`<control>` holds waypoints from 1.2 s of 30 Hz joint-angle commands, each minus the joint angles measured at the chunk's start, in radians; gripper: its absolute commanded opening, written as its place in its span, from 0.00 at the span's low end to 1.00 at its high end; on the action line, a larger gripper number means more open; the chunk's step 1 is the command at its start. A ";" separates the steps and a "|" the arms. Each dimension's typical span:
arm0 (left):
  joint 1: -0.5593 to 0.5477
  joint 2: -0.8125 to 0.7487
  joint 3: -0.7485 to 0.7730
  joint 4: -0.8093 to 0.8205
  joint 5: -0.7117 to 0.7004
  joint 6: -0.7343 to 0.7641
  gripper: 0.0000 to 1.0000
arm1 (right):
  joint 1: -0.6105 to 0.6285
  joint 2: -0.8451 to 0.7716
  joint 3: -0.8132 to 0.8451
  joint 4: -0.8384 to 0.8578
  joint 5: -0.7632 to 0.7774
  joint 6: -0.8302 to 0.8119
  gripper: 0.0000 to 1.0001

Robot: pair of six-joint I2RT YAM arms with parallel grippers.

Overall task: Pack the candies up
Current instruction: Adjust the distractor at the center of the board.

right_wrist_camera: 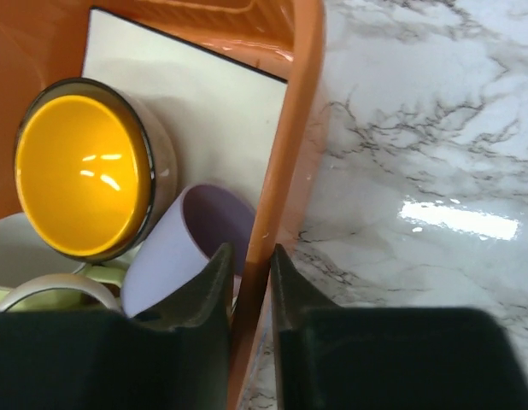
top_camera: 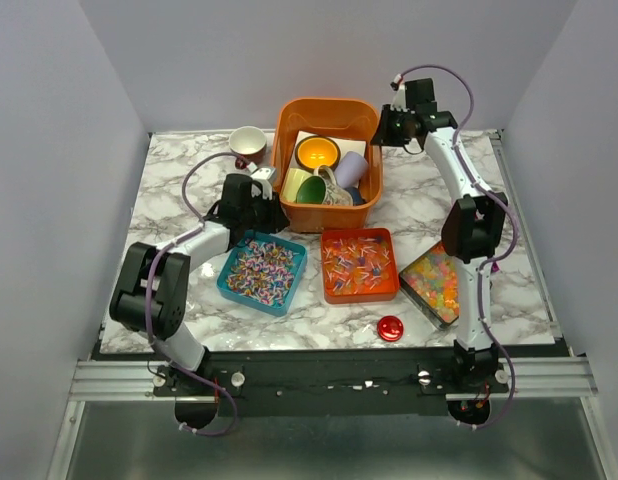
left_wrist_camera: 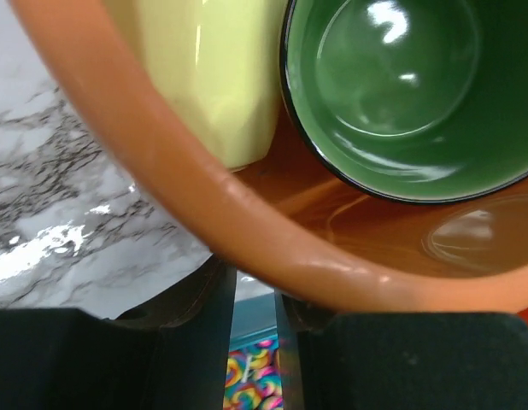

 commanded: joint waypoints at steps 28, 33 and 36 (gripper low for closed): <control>-0.052 0.615 0.930 0.000 -0.155 -0.214 0.49 | 0.038 -0.198 -0.520 -0.092 -0.175 0.327 0.01; -0.038 0.557 0.861 -0.015 -0.132 -0.234 0.51 | 0.047 -0.158 -0.411 0.000 -0.390 0.423 0.01; -0.027 0.475 0.788 -0.002 -0.120 -0.256 0.52 | 0.047 -0.154 -0.398 0.023 -0.400 0.441 0.01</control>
